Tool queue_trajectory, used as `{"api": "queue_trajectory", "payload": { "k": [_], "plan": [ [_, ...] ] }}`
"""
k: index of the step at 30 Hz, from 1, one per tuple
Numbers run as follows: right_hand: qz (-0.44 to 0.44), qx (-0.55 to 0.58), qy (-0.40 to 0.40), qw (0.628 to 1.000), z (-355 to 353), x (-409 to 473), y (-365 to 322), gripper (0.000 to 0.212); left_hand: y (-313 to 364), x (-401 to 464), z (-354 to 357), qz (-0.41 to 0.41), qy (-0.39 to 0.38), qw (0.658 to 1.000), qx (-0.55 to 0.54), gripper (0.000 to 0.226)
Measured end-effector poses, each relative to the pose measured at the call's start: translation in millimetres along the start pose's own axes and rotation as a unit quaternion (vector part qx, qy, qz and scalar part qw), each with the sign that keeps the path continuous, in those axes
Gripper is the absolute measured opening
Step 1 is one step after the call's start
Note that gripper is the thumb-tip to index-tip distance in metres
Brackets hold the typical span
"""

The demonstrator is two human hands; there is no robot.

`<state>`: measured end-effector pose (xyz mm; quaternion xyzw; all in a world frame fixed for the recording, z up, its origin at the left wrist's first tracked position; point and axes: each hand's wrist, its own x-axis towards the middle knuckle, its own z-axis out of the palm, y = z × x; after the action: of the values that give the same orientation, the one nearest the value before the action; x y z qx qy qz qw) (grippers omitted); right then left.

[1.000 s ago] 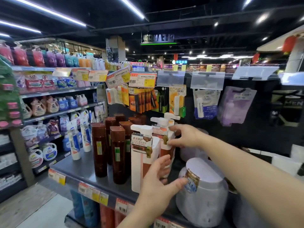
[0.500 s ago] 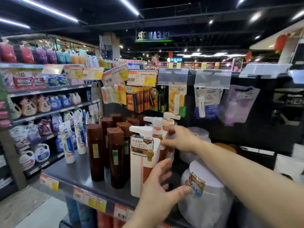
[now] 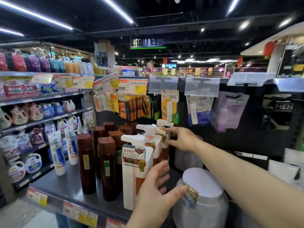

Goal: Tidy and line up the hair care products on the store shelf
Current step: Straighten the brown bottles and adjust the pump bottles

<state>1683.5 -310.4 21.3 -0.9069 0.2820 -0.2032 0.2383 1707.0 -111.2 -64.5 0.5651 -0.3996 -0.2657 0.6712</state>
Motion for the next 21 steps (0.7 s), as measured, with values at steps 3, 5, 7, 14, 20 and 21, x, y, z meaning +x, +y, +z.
{"api": "queue_trajectory", "payload": {
  "k": [3,5,7,14,20,21],
  "plan": [
    [0.014,0.023,-0.006,1.000,6,10,-2,0.037,0,1,-3,-0.003,0.006,1.000,-0.002,0.083],
    [0.022,0.034,0.004,0.999,8,15,-2,0.032,-1,1,-6,-0.008,0.006,1.000,-0.009,0.084],
    [0.033,0.058,0.019,0.998,11,19,1,0.028,-1,0,-9,-0.010,0.001,1.000,-0.012,0.088],
    [0.017,0.062,0.056,0.996,24,31,-2,0.024,-4,-1,-11,-0.009,-0.003,1.000,-0.005,0.100],
    [0.025,0.078,0.060,0.995,25,27,1,0.026,-6,-2,-11,-0.015,-0.011,1.000,0.003,0.099],
    [0.032,0.092,0.059,0.994,24,24,3,0.026,-6,-2,-10,-0.016,-0.012,1.000,0.003,0.100]
  ]
}}
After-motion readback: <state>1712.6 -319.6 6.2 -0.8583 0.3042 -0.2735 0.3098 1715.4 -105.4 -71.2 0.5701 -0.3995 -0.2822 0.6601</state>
